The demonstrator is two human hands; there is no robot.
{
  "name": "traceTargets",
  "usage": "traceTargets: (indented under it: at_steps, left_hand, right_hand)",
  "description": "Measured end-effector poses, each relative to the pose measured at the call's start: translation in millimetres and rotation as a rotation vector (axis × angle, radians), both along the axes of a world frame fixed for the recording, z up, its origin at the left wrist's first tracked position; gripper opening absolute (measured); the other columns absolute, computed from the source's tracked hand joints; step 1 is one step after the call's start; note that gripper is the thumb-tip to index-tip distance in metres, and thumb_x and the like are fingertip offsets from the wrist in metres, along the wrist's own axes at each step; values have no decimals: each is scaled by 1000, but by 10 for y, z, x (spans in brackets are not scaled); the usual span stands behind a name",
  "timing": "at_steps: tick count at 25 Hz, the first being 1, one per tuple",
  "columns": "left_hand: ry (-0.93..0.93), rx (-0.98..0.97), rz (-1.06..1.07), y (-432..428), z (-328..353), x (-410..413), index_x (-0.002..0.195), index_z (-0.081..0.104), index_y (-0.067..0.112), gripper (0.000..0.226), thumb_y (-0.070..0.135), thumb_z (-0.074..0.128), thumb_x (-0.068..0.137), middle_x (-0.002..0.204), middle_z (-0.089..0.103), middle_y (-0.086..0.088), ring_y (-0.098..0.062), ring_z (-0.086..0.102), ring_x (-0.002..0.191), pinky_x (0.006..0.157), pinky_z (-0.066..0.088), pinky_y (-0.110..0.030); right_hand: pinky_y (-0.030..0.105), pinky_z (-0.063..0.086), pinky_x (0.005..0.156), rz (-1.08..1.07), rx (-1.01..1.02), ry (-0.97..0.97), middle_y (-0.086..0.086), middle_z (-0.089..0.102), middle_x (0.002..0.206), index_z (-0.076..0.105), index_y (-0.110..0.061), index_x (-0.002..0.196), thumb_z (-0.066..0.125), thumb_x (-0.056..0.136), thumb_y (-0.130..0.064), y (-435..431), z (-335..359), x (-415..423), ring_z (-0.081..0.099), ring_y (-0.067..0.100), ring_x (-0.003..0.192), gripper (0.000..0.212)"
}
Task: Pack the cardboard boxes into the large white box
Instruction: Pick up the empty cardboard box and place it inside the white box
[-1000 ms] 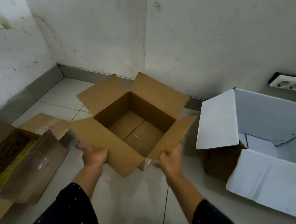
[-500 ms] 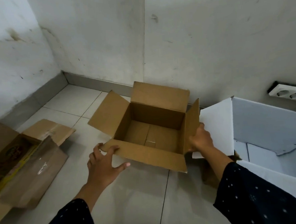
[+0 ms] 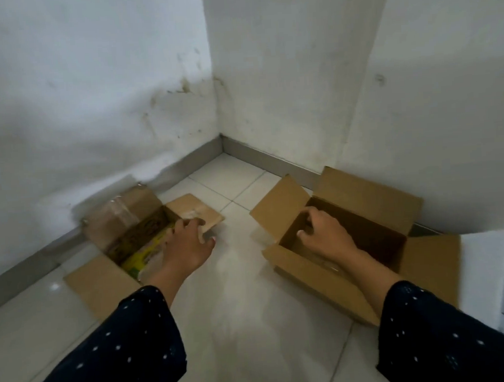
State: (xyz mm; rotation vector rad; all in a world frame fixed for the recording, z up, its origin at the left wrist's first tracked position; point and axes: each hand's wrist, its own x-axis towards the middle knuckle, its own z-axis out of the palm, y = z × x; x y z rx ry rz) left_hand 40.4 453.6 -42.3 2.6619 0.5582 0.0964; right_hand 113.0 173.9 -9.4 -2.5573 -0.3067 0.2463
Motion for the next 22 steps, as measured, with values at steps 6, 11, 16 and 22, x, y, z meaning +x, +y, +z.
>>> traceTargets:
  at_steps: [6, 11, 16, 22]
  left_hand:
    - [1, -17, 274, 1354, -448, -171, 123, 52, 27, 43, 38, 57, 82, 136, 42, -9, -38, 35, 124, 96, 38, -46]
    - [118, -153, 468, 2485, -1156, -179, 137, 34, 22, 69, 43, 64, 79, 149, 22, -16, -44, 28, 131, 103, 33, -51]
    - [373, -410, 630, 3000, -1853, 55, 144, 16, 7, 101, 49, 71, 71, 148, 26, -22, -41, 29, 134, 106, 34, -47]
    - [13, -721, 319, 2550, -1843, 1086, 129, 43, 20, 62, 28, 75, 76, 127, 59, -9, -28, 56, 113, 90, 48, -35]
  right_hand:
    - [38, 49, 88, 223, 4, -15, 2, 58, 129, 44, -27, 135, 55, 91, -32, 1745, -457, 22, 57, 23, 111, 46]
    - [42, 52, 84, 307, -53, -60, 1, 31, 150, 31, -47, 138, 59, 87, -51, 2897, -1108, -62, 55, 28, 117, 58]
    - [36, 56, 83, 425, -156, -284, 3, 33, 149, 43, -33, 127, 74, 78, -44, 3228, -1498, 208, 48, 26, 124, 59]
    - [33, 54, 69, 220, -285, -405, 6, 47, 119, 48, -29, 120, 65, 87, -42, 2905, -1514, 913, 53, 22, 106, 40]
